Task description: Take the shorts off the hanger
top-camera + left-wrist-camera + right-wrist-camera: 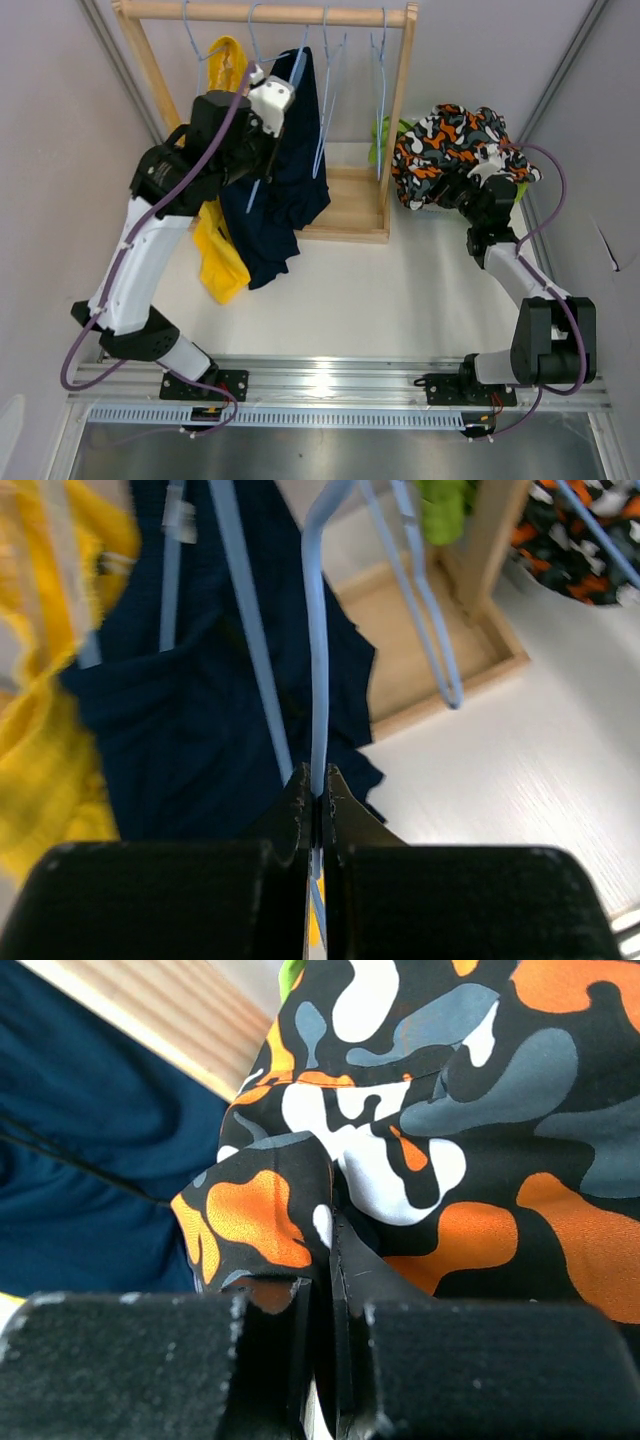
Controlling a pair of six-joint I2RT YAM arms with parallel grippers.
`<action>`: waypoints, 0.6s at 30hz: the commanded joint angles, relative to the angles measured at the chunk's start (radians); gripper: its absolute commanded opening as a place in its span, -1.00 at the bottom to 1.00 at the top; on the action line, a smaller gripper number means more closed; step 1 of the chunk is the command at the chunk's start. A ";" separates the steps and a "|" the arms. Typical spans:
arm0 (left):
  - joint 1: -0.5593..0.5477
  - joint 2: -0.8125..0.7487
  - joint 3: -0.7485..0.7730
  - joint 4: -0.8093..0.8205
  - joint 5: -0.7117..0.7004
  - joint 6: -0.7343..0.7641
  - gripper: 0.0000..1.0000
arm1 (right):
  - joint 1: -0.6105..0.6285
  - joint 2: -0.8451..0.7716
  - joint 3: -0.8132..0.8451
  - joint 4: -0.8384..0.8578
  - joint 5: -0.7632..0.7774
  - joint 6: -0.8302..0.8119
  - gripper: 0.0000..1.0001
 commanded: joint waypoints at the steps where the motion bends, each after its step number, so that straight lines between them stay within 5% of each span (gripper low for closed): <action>1: 0.015 -0.098 0.011 0.073 -0.187 0.026 -1.00 | 0.021 -0.056 0.003 0.015 0.018 -0.019 -0.86; 11: 0.031 -0.118 0.132 0.119 -0.154 0.015 -1.00 | 0.038 -0.095 -0.026 -0.010 0.035 -0.033 -0.88; 18: 0.031 -0.091 0.069 0.131 -0.099 -0.011 -1.00 | 0.038 -0.111 -0.061 -0.021 0.043 -0.048 -0.90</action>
